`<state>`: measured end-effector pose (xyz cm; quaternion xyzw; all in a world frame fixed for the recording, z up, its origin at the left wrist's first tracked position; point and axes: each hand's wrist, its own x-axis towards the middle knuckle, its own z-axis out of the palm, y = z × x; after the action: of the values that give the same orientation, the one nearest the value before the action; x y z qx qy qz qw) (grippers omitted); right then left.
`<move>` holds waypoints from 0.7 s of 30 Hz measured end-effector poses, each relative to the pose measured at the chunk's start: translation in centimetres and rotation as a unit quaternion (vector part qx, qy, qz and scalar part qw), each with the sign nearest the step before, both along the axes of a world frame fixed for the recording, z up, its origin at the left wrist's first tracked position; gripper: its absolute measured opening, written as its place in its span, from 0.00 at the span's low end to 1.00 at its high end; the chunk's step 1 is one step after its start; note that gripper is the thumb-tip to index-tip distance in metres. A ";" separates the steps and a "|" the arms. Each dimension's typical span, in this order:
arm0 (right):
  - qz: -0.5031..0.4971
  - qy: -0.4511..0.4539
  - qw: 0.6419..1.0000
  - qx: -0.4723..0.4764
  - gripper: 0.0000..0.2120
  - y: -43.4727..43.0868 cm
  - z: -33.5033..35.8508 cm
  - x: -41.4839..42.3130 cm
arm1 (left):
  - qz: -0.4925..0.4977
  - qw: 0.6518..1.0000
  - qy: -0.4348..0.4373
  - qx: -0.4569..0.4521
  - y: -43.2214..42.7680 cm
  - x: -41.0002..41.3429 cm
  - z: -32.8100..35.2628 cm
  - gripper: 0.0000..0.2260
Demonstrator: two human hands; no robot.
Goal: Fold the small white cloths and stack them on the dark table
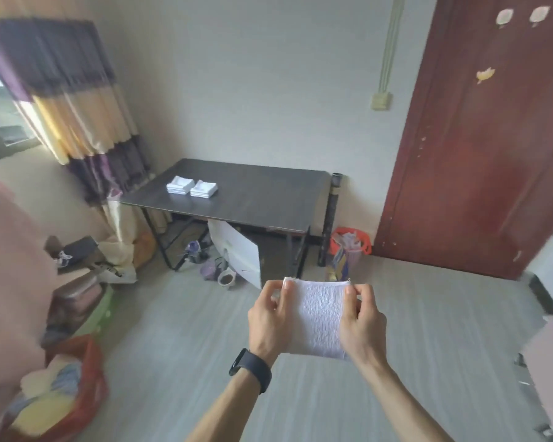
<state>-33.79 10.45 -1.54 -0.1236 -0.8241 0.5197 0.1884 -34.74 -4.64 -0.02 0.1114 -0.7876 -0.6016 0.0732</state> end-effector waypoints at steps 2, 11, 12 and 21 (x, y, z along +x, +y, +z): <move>0.029 -0.001 1.000 0.002 0.12 -5.8 -0.1 -3.3 | 0.037 0.999 -0.004 -0.009 -5.8 -2.3 -0.1 0.10; 0.151 -0.004 0.988 -0.001 0.09 -25.6 -2.1 -17.0 | 0.170 0.985 -0.037 -0.004 -25.3 -13.3 -3.4 0.15; 0.161 -0.005 0.987 -0.002 0.09 -27.3 -2.4 -18.9 | 0.180 0.983 -0.037 -0.001 -26.9 -15.0 -3.8 0.16; 0.208 -0.028 0.978 0.001 0.10 -39.5 -4.4 -38.5 | 0.223 0.972 -0.066 -0.046 -38.7 -33.3 -4.4 0.17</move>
<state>-72.31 -29.07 -5.92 0.0357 -0.8373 0.5429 0.0533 -68.03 -43.34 -4.41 0.3202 -0.7726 -0.5249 0.1582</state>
